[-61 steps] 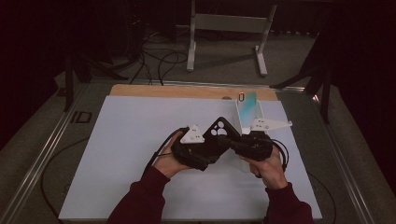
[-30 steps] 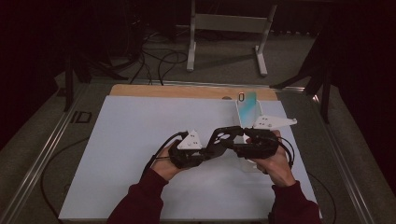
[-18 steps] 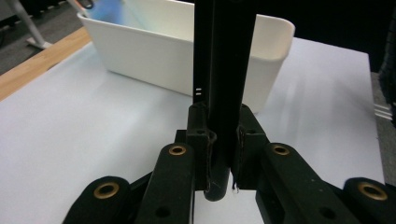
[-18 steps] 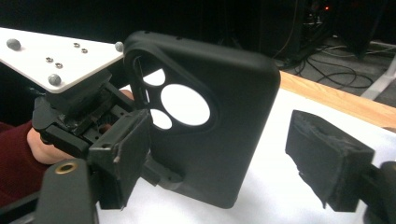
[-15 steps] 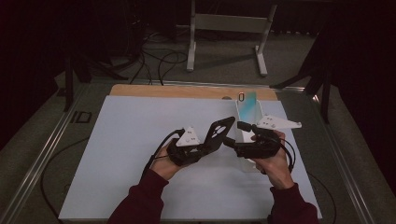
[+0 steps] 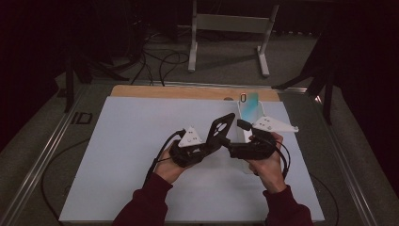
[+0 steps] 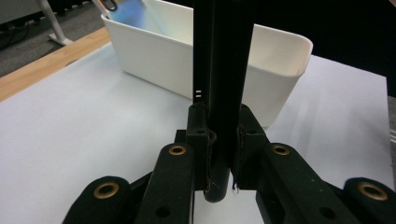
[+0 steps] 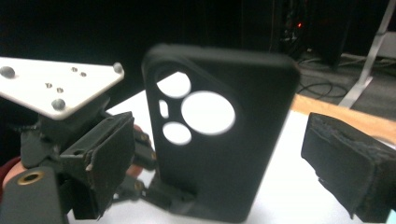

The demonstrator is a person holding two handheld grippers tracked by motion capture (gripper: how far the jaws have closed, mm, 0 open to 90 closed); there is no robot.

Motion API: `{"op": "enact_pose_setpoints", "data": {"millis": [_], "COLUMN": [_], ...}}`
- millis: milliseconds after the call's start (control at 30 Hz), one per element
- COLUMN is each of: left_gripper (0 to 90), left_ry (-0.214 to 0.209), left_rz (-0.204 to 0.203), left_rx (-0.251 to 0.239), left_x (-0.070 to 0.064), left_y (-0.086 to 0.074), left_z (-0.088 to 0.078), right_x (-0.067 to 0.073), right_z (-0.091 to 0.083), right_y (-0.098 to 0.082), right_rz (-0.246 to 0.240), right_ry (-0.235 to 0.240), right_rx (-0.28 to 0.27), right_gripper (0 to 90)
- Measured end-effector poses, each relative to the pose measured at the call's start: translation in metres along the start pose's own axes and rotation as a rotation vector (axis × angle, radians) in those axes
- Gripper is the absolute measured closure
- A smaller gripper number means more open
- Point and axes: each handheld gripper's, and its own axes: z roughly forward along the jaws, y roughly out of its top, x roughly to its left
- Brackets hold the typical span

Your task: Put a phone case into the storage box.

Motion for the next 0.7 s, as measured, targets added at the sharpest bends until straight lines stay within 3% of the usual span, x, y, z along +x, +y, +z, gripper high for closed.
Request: {"op": "enact_pose_setpoints", "data": {"millis": [433, 700], "left_gripper": [80.3, 80.4], "left_ry": [-0.017, -0.044], "left_rz": [0.000, -0.014], "left_rx": [-0.005, -0.010], "left_x": [-0.005, -0.008], "left_y": [0.002, 0.004], "left_z": [0.004, 0.006], "right_x": [0.006, 0.008], "right_z": [0.011, 0.015], "right_y": [0.005, 0.005], "right_rz": [0.045, 0.033], "right_ry": [-0.067, -0.101], "right_rx": [-0.049, -0.052], "right_gripper": [10.0, 11.2]}}
